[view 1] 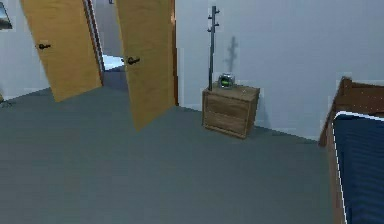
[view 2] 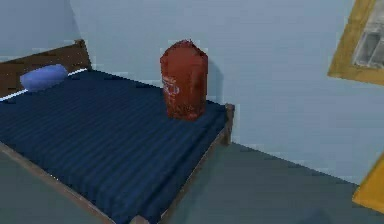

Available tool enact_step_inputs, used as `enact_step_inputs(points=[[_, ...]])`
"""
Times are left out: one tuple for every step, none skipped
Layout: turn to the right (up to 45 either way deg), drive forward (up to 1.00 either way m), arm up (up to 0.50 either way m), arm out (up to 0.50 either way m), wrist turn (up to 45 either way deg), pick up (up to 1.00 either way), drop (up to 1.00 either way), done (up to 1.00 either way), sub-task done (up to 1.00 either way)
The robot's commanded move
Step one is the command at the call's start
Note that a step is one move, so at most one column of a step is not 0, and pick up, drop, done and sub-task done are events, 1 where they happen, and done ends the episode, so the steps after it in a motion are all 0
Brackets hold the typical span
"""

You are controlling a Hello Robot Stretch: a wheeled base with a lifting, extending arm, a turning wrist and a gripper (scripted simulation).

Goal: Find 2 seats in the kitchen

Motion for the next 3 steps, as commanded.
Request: enact_step_inputs(points=[[-27.0, 0.00, 0.00, 0.00, 0.0, 0.00, 0.00, 0.00, 0.00], [-3.0, 0.00, 0.00, 0.00, 0.0, 0.00, 0.00, 0.00, 0.00], [0.0, 1.00, 0.00, 0.00, 0.0, 0.00, 0.00, 0.00, 0.00]])
